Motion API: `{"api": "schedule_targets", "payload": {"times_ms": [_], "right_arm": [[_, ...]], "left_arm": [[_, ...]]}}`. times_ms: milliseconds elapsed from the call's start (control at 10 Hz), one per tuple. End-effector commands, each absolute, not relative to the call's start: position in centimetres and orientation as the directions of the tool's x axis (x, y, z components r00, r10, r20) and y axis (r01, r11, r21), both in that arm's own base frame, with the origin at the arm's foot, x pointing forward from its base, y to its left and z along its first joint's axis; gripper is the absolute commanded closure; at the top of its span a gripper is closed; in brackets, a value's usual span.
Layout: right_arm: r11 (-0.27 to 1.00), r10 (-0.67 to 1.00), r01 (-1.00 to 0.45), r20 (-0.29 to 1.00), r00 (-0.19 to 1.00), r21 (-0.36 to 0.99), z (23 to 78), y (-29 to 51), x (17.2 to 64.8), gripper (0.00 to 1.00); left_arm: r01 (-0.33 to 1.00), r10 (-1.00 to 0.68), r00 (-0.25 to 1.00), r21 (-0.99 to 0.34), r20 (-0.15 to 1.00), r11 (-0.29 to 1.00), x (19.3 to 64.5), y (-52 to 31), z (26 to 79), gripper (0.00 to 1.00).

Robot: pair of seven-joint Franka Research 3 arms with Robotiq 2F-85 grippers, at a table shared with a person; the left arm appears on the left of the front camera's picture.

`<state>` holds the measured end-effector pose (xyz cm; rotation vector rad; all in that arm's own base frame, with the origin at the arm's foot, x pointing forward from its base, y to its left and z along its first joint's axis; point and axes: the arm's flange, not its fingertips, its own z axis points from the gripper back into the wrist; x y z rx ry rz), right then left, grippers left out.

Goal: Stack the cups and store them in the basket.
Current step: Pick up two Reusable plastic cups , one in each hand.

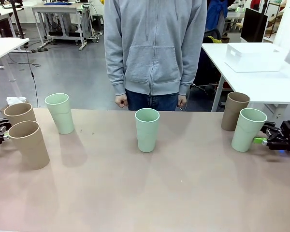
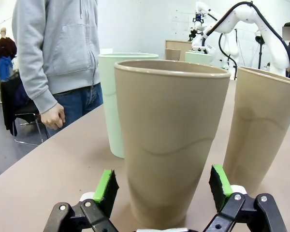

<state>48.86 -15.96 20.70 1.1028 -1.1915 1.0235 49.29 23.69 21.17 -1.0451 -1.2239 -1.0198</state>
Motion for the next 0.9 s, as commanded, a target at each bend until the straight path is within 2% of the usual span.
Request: {"api": "schedule_targets", "payload": {"times_ms": [0, 800], "right_arm": [[0.208, 0.018, -0.968, 0.989, 0.147, 0.140, 21.3, -15.0, 48.9, 0.00], [0.185, 0.024, -0.966, 0.982, 0.188, 0.180, 21.4, -12.4, 48.6, 0.00]], "left_arm": [[0.968, -0.028, 0.063, -0.055, 0.998, 0.245, 49.7, 22.6, 21.2, 0.00], [0.979, -0.015, 0.100, -0.096, 0.995, 0.180, 50.0, 19.6, 20.7, 0.00]]}}
